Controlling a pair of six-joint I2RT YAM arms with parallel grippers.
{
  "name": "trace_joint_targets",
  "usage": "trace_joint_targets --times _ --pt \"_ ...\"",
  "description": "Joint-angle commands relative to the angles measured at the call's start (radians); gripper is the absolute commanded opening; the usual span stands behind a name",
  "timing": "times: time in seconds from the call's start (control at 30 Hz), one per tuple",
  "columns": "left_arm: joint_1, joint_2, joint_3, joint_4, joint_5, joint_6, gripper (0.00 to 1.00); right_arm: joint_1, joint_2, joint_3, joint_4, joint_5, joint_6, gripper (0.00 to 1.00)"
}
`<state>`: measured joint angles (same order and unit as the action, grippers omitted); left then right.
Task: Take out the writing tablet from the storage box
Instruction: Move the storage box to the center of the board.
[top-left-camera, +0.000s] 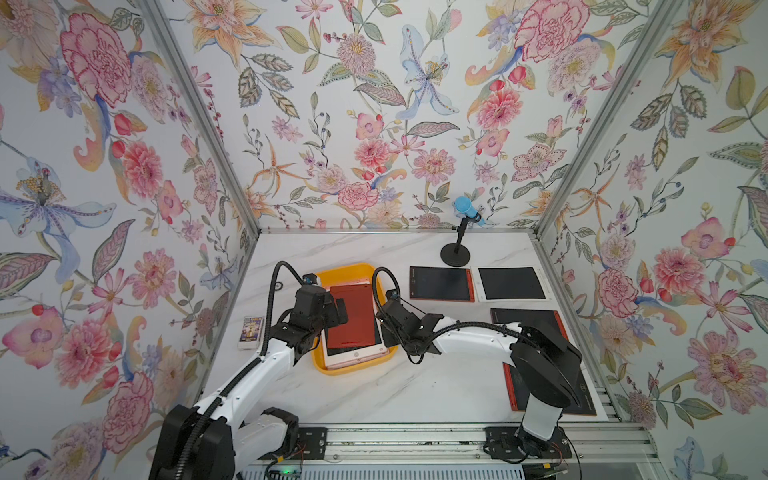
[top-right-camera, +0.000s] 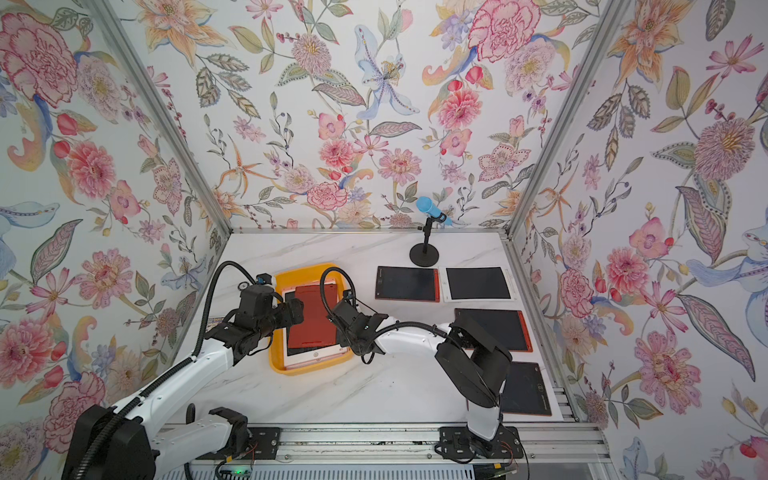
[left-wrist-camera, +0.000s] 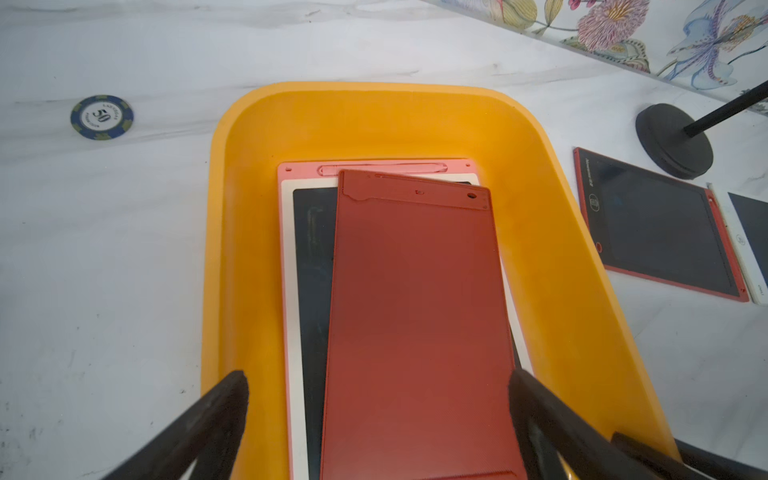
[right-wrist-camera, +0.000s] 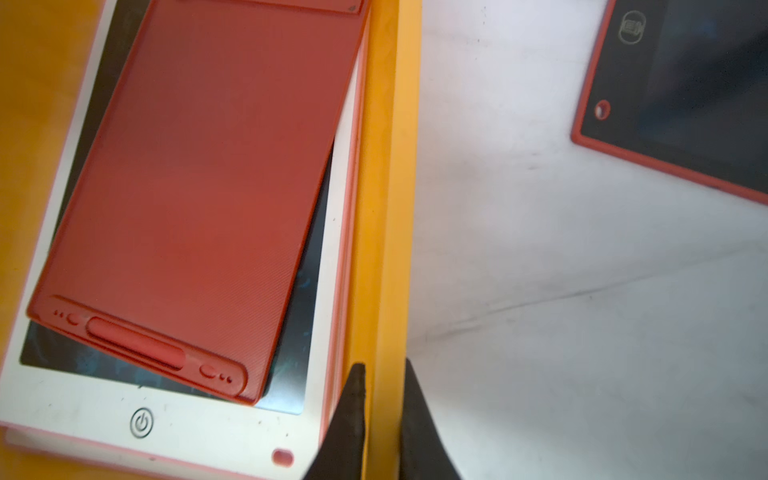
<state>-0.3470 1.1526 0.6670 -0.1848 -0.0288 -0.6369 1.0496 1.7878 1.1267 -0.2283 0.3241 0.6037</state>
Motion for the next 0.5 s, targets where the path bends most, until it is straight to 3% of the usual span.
trace_joint_targets --times 0.0,0.3,0.47 --pt "0.004 0.052 -0.002 0.043 0.032 0.006 0.99 0.034 -0.066 -0.048 -0.006 0.058 0.033 0.14" --pt "0.003 0.271 0.060 0.070 0.012 0.029 0.99 0.059 -0.130 -0.111 -0.005 0.095 0.084 0.14" --pt "0.002 0.344 0.055 0.127 0.068 0.007 0.99 0.062 -0.136 -0.112 -0.006 0.101 0.079 0.14"
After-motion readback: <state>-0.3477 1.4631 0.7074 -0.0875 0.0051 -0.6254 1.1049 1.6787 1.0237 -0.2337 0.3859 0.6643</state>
